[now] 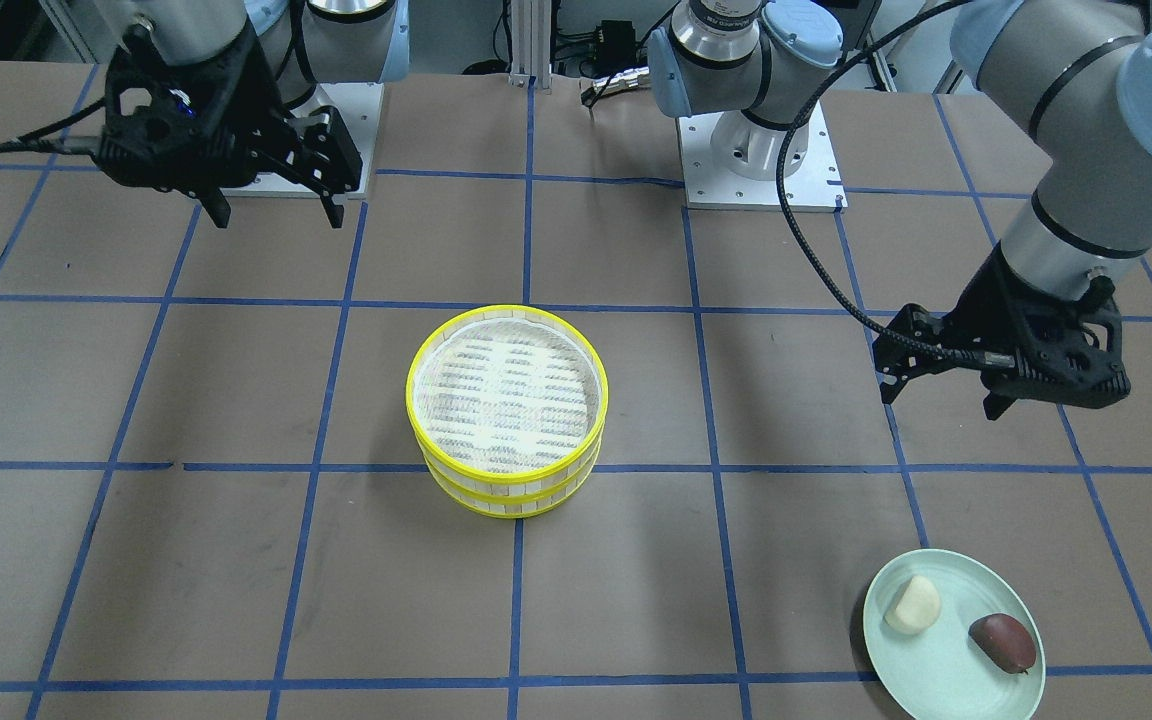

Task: Place buns in different layers of steamer
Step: 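Lower the left gripper to the white bun while the right approaches the steamer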

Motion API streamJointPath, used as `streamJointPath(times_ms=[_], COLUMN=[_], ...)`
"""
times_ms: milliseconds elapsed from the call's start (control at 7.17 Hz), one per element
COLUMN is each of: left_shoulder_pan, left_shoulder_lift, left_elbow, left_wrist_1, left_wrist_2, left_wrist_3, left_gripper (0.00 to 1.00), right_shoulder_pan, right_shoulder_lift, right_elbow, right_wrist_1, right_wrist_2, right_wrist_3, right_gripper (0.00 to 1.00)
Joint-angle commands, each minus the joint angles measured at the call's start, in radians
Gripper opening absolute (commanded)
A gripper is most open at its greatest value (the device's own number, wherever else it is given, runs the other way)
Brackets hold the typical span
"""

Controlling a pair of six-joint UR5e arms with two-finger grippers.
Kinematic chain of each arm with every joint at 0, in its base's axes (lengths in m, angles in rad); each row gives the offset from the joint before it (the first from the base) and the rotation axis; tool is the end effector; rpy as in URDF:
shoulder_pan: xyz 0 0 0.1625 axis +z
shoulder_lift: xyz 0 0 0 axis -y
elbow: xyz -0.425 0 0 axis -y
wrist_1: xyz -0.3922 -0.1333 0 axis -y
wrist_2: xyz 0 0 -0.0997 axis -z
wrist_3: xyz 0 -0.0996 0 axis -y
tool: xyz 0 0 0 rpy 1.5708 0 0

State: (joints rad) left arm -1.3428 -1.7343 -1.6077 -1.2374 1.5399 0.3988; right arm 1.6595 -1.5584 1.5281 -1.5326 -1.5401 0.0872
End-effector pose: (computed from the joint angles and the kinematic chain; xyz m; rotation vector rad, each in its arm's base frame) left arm -0.0050 -0.5817 0.4183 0.2696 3.1111 -0.2127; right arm 0.1798 -0.4822 0.4990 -0.0022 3.1117 0.0164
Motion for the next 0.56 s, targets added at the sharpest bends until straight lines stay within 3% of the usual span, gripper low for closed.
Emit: streamJointPath(times_ms=[0, 279, 419], left_shoulder_pan=[0.008, 0.040, 0.062], left_shoulder_lift=[-0.132, -0.238, -0.295], left_elbow=[0.003, 0.028, 0.049], left_wrist_1=[0.169, 0.274, 0.349], left_wrist_2=[-0.007, -0.020, -0.071], left_wrist_3=[0.044, 0.144, 0.246], left_gripper=[1.00, 1.00, 1.00], right_shoulder_pan=[0.060, 0.103, 0.109], right_shoulder_lift=[0.102, 0.237, 0.270], right_elbow=[0.091, 0.099, 0.101], right_wrist_1=[-0.175, -0.286, -0.288], right_wrist_2=[0.006, 0.006, 0.005], right_wrist_3=[0.035, 0.057, 0.072], right_gripper=[1.00, 0.99, 0.99])
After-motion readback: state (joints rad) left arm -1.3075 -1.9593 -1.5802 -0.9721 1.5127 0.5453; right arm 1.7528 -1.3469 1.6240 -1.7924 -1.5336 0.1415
